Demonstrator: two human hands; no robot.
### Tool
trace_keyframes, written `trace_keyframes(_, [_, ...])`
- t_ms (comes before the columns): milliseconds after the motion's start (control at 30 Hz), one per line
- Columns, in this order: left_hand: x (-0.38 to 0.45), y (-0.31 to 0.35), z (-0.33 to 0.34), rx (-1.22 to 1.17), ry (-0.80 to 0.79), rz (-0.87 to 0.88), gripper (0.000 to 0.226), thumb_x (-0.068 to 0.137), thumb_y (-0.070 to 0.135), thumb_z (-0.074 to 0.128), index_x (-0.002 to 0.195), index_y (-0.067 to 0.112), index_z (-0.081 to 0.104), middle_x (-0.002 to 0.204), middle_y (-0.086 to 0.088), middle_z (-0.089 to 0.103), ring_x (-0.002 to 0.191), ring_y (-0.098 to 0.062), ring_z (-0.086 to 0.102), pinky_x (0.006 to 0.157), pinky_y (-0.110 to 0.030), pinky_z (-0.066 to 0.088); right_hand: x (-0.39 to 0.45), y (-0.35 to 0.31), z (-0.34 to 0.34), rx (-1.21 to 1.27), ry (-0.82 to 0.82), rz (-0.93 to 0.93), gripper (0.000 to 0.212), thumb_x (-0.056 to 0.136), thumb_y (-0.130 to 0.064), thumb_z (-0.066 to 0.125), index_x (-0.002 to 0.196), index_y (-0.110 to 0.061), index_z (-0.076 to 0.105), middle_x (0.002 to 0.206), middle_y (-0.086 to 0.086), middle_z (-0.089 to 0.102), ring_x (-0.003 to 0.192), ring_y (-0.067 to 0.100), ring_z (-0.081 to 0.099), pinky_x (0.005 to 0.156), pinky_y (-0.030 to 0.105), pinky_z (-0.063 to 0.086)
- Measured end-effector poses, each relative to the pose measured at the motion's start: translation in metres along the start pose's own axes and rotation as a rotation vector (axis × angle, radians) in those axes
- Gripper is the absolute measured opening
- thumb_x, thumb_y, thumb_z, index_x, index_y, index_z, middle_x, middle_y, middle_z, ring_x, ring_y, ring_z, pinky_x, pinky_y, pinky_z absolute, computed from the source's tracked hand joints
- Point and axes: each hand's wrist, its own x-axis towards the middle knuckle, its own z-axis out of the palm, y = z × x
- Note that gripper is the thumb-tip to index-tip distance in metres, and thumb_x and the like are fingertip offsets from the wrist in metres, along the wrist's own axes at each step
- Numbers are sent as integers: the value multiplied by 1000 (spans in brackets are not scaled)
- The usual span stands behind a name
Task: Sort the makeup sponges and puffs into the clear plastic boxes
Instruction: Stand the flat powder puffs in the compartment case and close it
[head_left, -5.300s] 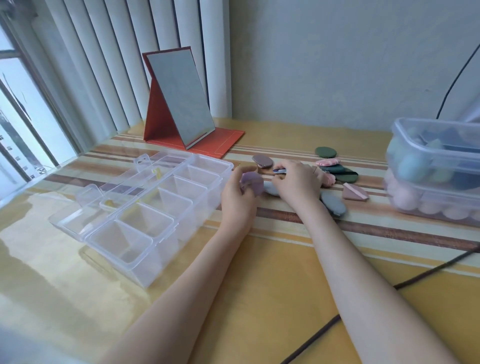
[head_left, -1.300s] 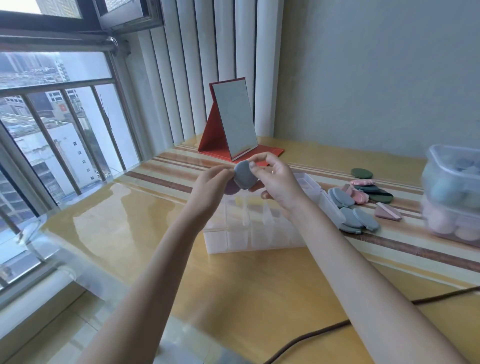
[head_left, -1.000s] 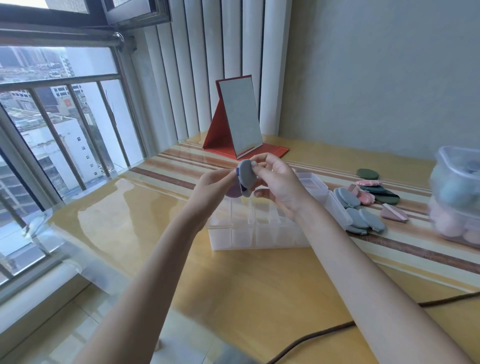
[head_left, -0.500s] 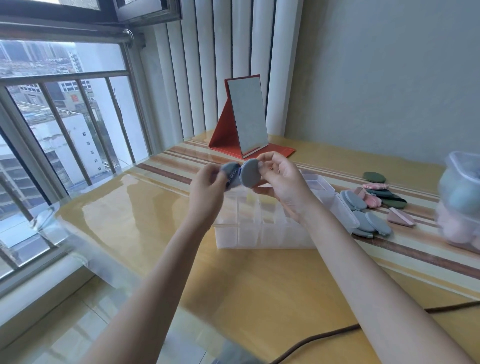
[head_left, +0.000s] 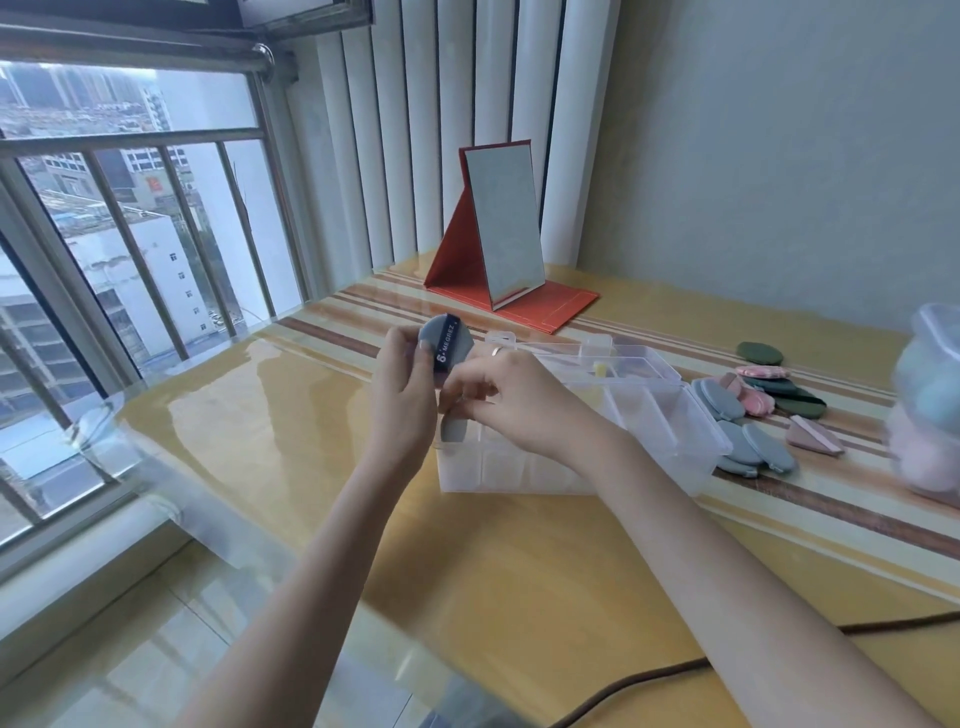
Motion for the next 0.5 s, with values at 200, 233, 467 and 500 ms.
trace_keyframes(200, [-6,-9,-7,166,-84,86,23,92,37,37,93,20,53,93,-9,59,90,-31,58,79,-57,49,-1,-1,0,63,-6,126,13,83,-7,70,83,-16,61,86,3,70,81,14,67,78,26,53])
trace_keyframes(233, [-6,-8,-8,206,-100,104,24,92,34,36,94,17,52,92,-6,59,90,-29,57,78,-56,49,-2,-1,-2,92,-8,140,13,83,-6,69,83,-15,60,84,3,72,81,13,68,79,26,54])
trace_keyframes(467, [-5,-1,-7,240,-176,99,18,100,10,35,93,2,50,92,-14,55,71,-29,59,62,-34,53,-1,3,-4,223,362,160,25,91,-18,64,106,-13,44,63,8,56,62,16,55,65,20,47])
trace_keyframes(500, [-4,-2,-7,241,-180,97,19,100,9,34,93,2,50,92,-14,54,72,-30,58,60,-29,51,0,4,-3,195,354,161,24,91,-18,63,110,-14,48,64,7,50,61,17,51,63,25,46])
